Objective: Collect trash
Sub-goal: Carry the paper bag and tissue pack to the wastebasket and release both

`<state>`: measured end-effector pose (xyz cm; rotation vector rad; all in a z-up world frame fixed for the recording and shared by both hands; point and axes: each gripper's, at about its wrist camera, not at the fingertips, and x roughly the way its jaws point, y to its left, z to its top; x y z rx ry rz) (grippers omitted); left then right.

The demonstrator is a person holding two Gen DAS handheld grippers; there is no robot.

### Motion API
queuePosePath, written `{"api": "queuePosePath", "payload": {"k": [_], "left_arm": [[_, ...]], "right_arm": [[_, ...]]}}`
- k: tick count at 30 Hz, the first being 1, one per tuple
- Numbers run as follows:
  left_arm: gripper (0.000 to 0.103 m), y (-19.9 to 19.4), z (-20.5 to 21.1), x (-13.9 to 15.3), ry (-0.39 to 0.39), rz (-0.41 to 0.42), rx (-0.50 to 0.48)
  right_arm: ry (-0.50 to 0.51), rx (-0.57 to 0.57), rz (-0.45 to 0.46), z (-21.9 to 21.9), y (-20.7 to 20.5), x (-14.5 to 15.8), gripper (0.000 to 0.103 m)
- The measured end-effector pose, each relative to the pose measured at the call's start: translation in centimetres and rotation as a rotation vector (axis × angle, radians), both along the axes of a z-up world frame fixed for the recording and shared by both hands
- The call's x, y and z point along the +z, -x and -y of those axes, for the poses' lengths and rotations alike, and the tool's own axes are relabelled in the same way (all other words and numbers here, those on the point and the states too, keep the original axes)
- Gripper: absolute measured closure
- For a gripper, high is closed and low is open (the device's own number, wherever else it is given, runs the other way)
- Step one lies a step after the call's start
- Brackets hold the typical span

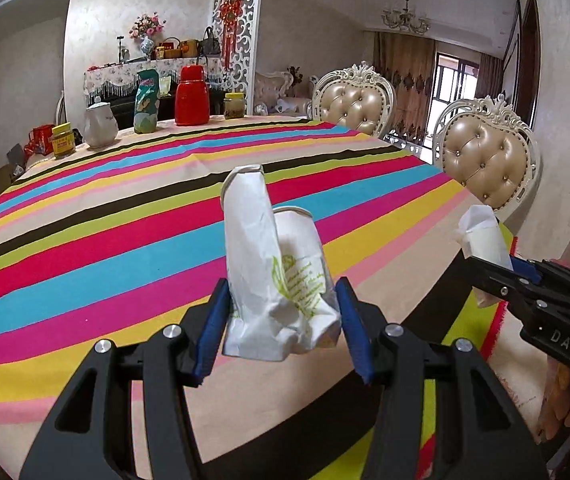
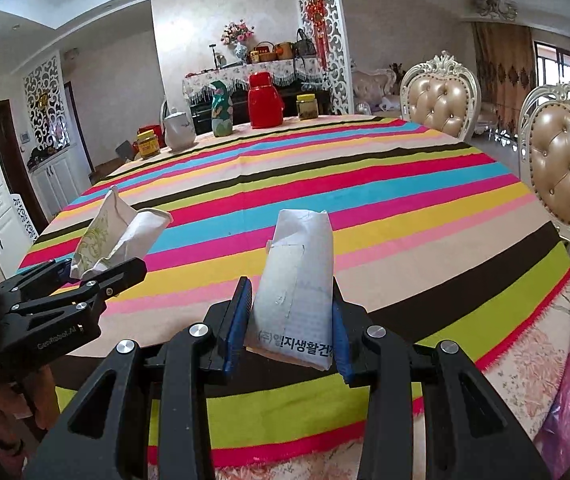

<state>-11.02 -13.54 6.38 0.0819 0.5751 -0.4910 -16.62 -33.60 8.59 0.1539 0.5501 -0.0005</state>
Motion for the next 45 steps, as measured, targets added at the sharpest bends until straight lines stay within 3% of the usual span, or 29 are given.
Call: {"api": "queuePosePath", "payload": {"k": [19, 30, 45], "left_arm": [[0.051, 3.3, 4.0, 0.4, 0.004, 0.063, -0.114], [0.051, 6.5, 7.4, 1.1, 0.008, 0.122, -0.232], [0.051, 11.6, 17.9, 0.5, -0.052, 0.112, -0.521]], "right_arm": [[0.049, -0.061, 0.041, 2.7, 5.7, -0.5, 0.067], [0.067, -0.147, 0.073, 5.8, 10.1, -0.1, 0.067], [0.061, -0.447, 0.043, 15.5, 17.5, -0.5, 0.066]]}}
